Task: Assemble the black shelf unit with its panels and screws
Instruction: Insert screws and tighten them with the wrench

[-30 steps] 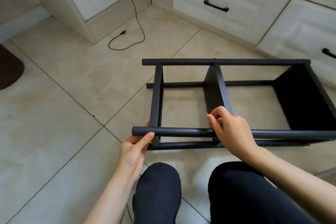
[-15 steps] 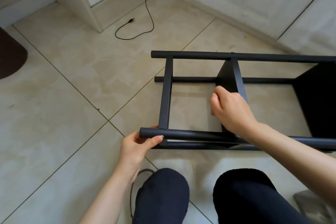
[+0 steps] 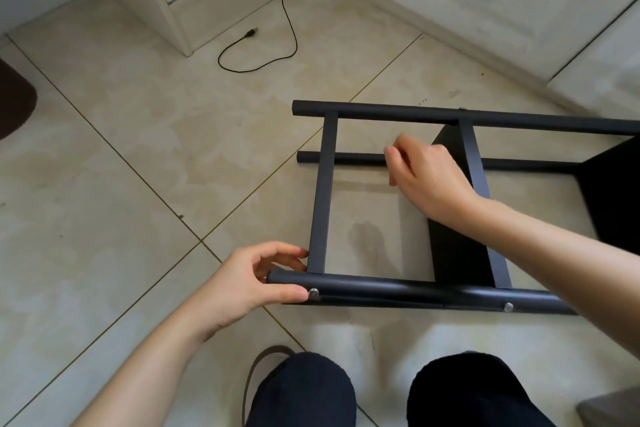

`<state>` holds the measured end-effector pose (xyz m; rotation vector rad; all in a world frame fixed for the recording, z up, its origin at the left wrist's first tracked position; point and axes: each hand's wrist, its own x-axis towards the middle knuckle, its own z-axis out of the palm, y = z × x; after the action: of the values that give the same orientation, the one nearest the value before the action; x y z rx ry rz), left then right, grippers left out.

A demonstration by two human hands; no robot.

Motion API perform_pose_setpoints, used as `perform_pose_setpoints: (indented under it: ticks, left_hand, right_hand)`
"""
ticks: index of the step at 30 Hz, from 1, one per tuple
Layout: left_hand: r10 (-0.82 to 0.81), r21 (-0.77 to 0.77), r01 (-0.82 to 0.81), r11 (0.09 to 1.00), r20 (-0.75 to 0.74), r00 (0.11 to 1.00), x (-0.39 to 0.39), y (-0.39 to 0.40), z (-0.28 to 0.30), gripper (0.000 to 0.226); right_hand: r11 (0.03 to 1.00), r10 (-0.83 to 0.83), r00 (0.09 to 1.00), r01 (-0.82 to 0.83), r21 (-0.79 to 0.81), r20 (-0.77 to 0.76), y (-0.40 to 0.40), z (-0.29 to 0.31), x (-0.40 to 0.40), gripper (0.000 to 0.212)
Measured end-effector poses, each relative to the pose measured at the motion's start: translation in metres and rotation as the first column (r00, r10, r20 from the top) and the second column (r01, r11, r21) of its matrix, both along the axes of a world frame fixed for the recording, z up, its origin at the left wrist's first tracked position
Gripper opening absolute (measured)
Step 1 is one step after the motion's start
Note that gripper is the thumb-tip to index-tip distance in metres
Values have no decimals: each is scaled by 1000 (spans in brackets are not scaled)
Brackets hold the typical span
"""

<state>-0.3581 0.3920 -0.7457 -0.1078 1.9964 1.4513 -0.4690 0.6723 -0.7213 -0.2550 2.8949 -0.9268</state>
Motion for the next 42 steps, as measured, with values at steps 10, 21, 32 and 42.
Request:
perform_pose_setpoints:
  ticks: [10,21,32,42]
  left_hand:
    - [433,-54,-442,895,-127,892,-136,52,8,27]
    - [395,-304,-415,857,-128,910,-196,119,3,26]
    - [277,-521,-389,760,-281,919,-194,127,-1,21]
    - [277,-501,-388,774,-284,918,-195,122,1,16]
  right_hand:
    - [992,28,976,-1,124,-215,-15,-4,-96,32]
    - [941,58,993,-19,339,-107,-17,-33,-132,23]
    - [871,63,978,43,490,-197,-23,-49,-136,14]
    - [888,26,980,69,454,-199,-22,-48,-137,8]
